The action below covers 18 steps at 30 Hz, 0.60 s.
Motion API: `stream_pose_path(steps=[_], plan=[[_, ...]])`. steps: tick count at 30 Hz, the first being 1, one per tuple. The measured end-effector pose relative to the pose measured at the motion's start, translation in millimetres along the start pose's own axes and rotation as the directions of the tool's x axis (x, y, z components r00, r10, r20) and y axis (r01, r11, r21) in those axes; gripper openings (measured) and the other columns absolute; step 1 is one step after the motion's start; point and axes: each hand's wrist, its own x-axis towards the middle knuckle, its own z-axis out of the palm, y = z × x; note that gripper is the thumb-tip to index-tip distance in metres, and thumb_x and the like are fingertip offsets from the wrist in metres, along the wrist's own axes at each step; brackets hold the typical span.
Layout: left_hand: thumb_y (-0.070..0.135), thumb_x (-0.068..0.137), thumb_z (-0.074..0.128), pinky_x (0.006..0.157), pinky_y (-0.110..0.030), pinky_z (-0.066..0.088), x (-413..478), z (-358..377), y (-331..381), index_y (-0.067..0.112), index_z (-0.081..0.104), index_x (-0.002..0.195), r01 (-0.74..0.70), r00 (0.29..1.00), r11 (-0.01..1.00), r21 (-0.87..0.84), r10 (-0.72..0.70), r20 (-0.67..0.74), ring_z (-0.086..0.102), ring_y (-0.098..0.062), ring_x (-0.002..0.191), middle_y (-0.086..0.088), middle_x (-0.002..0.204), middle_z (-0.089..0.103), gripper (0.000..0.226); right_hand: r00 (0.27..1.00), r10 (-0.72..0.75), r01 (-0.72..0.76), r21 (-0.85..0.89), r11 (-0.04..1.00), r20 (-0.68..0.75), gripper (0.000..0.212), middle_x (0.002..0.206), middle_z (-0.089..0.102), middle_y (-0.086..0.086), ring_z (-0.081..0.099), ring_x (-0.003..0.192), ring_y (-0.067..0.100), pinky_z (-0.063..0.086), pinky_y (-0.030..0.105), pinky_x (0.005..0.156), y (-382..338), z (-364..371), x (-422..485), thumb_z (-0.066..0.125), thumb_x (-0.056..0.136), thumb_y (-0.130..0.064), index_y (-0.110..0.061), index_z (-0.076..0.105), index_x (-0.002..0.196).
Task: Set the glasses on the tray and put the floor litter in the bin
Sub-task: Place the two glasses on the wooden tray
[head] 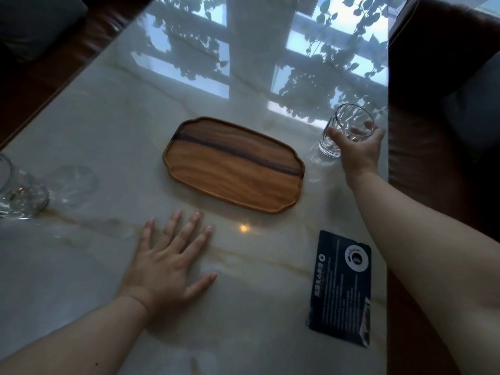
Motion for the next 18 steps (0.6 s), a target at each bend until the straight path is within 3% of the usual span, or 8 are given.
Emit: stream_pose_path(steps=[6, 10, 14, 18], plan=[[0.074, 0.081, 0.021, 0.107, -0.062, 0.019, 0.4, 0.1, 0.0, 0.025, 0.04, 0.142, 0.014, 1.0, 1.0, -0.002, -0.014, 0.013, 0.031, -0.032, 0.139, -0.007, 0.151, 0.037, 0.081, 0.962, -0.078, 0.065, 0.059, 0.996, 0.26, 0.081, 0.122, 0.056, 0.008, 0.059, 0.113, 0.025, 0.052, 0.044, 0.096, -4.7, 14.4, -64.8, 0.088, 0.061, -0.031, -0.023, 0.039, 0.125], [0.074, 0.079, 0.027, 0.107, -0.06, 0.018, -0.1, 0.9, 0.8, 0.025, 0.039, 0.142, 0.012, 1.0, 1.0, 0.005, -0.012, -0.002, 0.032, -0.033, 0.138, -0.007, 0.151, 0.037, 0.081, 0.933, -0.095, 0.065, 0.095, 0.993, 0.348, 0.089, 0.122, 0.057, 0.008, 0.062, 0.11, 0.019, 0.053, 0.04, 0.094, -3.7, 32.9, -99.3, 0.09, 0.058, -0.029, -0.019, 0.039, 0.13], [0.073, 0.079, 0.029, 0.107, -0.059, 0.017, -0.7, 2.8, -0.5, 0.025, 0.039, 0.142, 0.007, 0.999, 1.0, 0.009, -0.007, -0.04, 0.032, -0.033, 0.139, -0.007, 0.152, 0.036, 0.08, 0.931, -0.111, 0.086, 0.086, 0.993, 0.349, 0.088, 0.125, 0.058, 0.011, 0.063, 0.107, 0.011, 0.053, 0.03, 0.091, -3.1, 45.1, -111.6, 0.09, 0.062, -0.019, -0.013, 0.038, 0.133], [0.073, 0.079, 0.031, 0.108, -0.059, 0.017, 0.2, 3.3, -1.4, 0.025, 0.04, 0.142, 0.007, 0.998, 1.0, 0.002, -0.007, -0.065, 0.032, -0.034, 0.138, -0.008, 0.151, 0.037, 0.08, 0.926, -0.085, 0.073, 0.047, 0.996, 0.368, 0.088, 0.121, 0.06, 0.001, 0.064, 0.106, 0.011, 0.052, 0.036, 0.096, -6.3, 43.8, -122.2, 0.088, 0.062, -0.033, -0.012, 0.038, 0.131]])
